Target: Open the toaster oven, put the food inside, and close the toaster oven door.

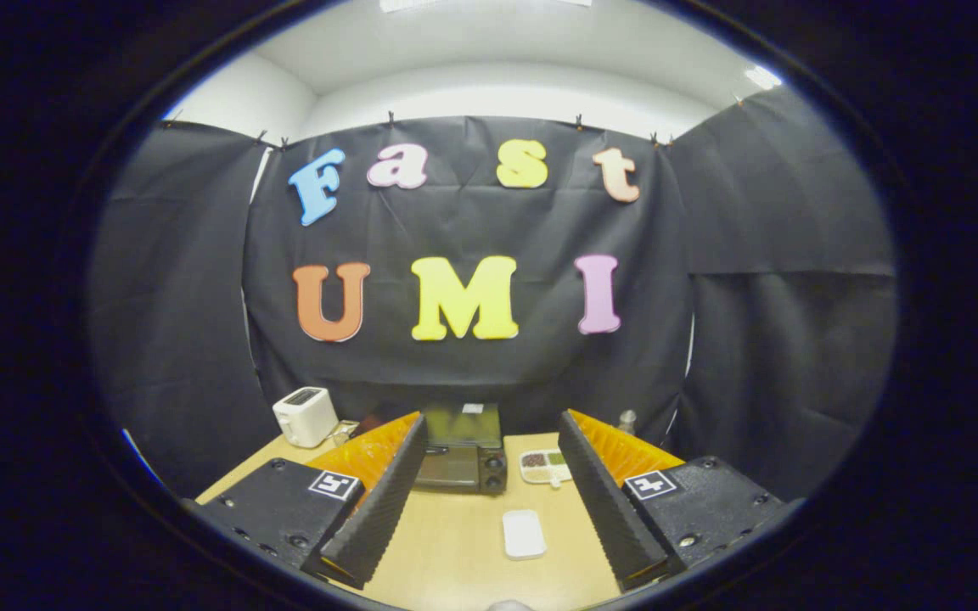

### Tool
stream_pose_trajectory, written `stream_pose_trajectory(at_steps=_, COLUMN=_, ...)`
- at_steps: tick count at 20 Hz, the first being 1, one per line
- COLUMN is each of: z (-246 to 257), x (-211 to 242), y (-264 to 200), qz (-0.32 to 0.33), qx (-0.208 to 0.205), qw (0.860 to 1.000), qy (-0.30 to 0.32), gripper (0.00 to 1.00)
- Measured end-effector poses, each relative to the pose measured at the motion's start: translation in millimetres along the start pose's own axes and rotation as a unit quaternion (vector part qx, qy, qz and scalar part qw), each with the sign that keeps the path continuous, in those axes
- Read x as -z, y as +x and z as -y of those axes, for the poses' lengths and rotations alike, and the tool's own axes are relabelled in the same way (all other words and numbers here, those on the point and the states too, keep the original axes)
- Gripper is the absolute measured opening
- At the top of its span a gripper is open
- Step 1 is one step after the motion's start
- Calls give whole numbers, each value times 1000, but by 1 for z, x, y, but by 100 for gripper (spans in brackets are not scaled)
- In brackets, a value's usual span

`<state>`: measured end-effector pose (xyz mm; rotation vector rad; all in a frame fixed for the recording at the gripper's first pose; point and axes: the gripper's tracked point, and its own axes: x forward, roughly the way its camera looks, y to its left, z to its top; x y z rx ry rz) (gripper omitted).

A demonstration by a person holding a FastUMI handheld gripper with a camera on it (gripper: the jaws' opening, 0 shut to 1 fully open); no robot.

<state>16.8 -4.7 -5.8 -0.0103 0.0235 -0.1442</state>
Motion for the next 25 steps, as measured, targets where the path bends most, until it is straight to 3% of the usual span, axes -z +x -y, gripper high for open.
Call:
stream_pose_trajectory(at_steps=3, z=19, x=-25, y=-37, qz=31, qx=7, qw=999, qy=-8, gripper=99)
stream_pose_trajectory(at_steps=7, z=35, x=-37, y=-50, qz=38, qx=3, qw=999, qy=-13, gripper=99)
stream_pose_trajectory(at_steps=15, z=50, x=-34, y=-56, qz=18, qx=-18, qw=1000, qy=13, gripper=99)
stream_pose_trajectory(at_steps=25, z=69, x=-25, y=-61, qz=10, qx=-8, qw=1000, qy=17, gripper=99)
